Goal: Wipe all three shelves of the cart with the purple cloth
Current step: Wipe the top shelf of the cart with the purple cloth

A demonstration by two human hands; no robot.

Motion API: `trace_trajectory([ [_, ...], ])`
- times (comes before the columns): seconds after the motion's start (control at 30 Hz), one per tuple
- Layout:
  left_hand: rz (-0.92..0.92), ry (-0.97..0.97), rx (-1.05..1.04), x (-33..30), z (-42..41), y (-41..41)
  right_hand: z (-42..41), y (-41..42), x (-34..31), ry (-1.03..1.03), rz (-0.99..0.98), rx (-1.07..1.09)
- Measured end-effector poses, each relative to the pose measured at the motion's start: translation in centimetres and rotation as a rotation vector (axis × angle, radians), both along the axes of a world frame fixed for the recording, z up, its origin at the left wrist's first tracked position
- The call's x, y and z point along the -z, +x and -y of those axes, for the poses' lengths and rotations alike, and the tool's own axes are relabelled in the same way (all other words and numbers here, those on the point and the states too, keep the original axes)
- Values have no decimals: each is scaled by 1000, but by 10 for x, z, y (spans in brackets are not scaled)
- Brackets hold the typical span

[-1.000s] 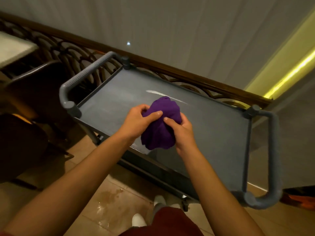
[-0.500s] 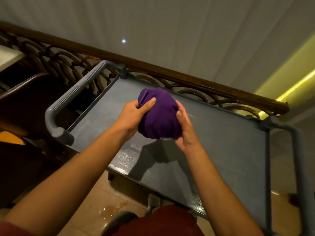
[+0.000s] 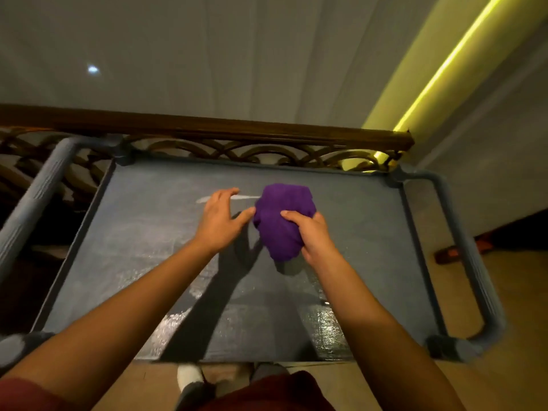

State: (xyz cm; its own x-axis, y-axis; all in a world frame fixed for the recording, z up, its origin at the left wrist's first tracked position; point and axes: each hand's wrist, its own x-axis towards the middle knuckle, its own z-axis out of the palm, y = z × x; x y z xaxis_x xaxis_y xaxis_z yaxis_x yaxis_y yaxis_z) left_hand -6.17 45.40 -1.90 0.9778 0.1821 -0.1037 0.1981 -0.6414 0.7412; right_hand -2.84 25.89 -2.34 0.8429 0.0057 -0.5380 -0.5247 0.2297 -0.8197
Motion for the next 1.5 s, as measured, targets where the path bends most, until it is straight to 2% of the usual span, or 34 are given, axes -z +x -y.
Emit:
trace_trajectory([
  [0.07,-4,88,73,15,-12,-12,20,5,11,-70,-31,72],
  [0.13,-50,176,262,29,-17,-20,43,9,13,-195,-7,172],
  [0.2,-74,273,414,43,-12,-29,65,12,16,-404,127,220],
  [0.33,-113,428,537,61,8,-24,123,31,21,-808,317,211],
  [0.47,-181,615,563,76,25,0,170,59,28,-1118,364,146],
  [0.63,-304,605,575,93,33,10,171,83,56,-1457,274,-129],
  [0.73,-335,631,605,97,31,10,172,83,77,-1505,329,-373],
  [0.8,-323,669,625,96,24,11,183,96,79,-1523,381,-398],
  [0.93,-354,693,612,95,8,5,182,111,86,-1456,318,-261],
  [1.03,-374,678,661,96,6,4,132,108,95,-1356,276,-99],
  [1.1,-379,698,670,97,9,4,95,104,95,-1297,313,-90],
  [1.33,-409,718,652,92,12,4,-57,62,98,-1160,518,-360],
  [1.43,-362,614,662,80,0,-1,-56,68,96,-1178,535,-451],
  [1.5,-221,555,641,72,-20,-11,-27,78,95,-1293,529,-498],
])
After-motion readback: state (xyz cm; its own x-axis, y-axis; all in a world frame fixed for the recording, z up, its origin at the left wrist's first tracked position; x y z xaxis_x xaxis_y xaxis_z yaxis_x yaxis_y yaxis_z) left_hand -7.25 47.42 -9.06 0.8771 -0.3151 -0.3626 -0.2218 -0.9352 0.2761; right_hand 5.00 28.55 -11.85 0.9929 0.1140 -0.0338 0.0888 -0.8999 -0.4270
